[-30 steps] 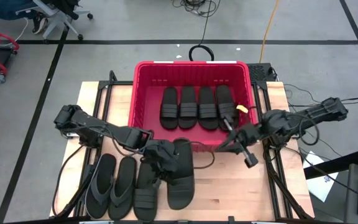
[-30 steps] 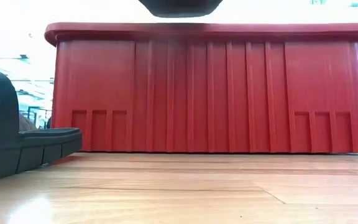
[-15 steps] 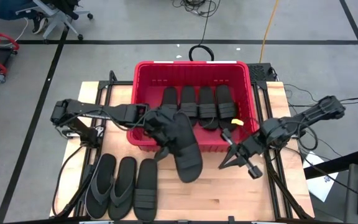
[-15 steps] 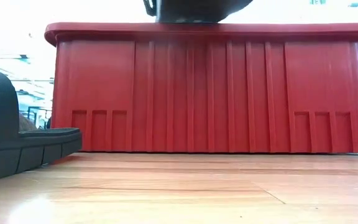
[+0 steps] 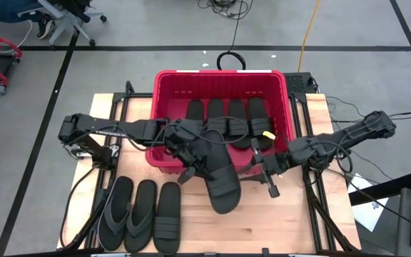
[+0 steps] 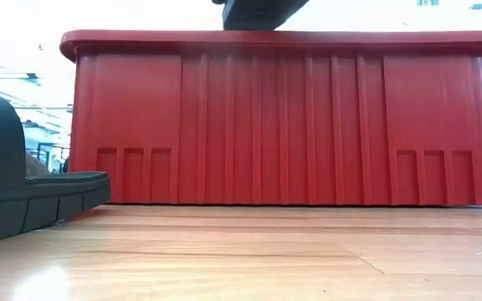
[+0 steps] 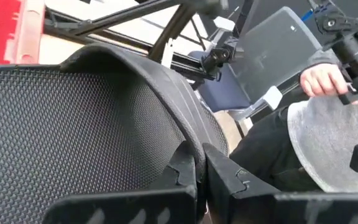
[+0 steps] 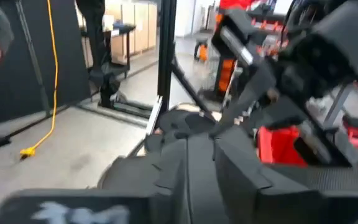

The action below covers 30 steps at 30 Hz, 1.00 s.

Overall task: Pick and place slides into bin
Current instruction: Put the black slipper into the red bin

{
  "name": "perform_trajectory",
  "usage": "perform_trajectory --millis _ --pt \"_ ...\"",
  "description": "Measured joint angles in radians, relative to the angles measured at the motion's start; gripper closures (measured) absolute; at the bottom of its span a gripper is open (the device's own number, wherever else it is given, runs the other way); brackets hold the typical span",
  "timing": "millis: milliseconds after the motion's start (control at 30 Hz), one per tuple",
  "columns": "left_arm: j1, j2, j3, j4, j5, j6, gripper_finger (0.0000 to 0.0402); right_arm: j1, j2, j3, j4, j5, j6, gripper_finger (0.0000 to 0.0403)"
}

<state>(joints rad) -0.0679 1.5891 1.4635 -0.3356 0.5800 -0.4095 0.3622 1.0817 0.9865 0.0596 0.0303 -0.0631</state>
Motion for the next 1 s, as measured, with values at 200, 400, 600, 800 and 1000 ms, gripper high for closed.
perform_trajectory --millis 200,400,600,800,1000 --pt "-0.024 0.006 0.0 -0.007 0.0 0.005 0.04 -0.029 0.01 0.02 -0.133 -0.045 0.011 0.0246" --pt "-0.043 0.027 0.0 -0.001 -0.002 0.014 0.04 -0.063 0.009 0.02 -0.153 -0.058 -0.002 0.0203" --pt "-0.035 0.04 0.0 -0.004 -0.035 0.04 0.04 -0.091 0.009 0.02 -0.138 -0.013 0.039 0.0197" --pt "0.038 0.039 0.0 0.007 -0.095 -0.035 0.0399 -0.05 0.006 0.02 -0.156 0.03 0.045 0.0214" --pt "0.101 0.039 0.0 0.031 -0.083 -0.086 0.0399 -0.003 -0.004 0.059 -0.26 0.194 0.006 0.0222"
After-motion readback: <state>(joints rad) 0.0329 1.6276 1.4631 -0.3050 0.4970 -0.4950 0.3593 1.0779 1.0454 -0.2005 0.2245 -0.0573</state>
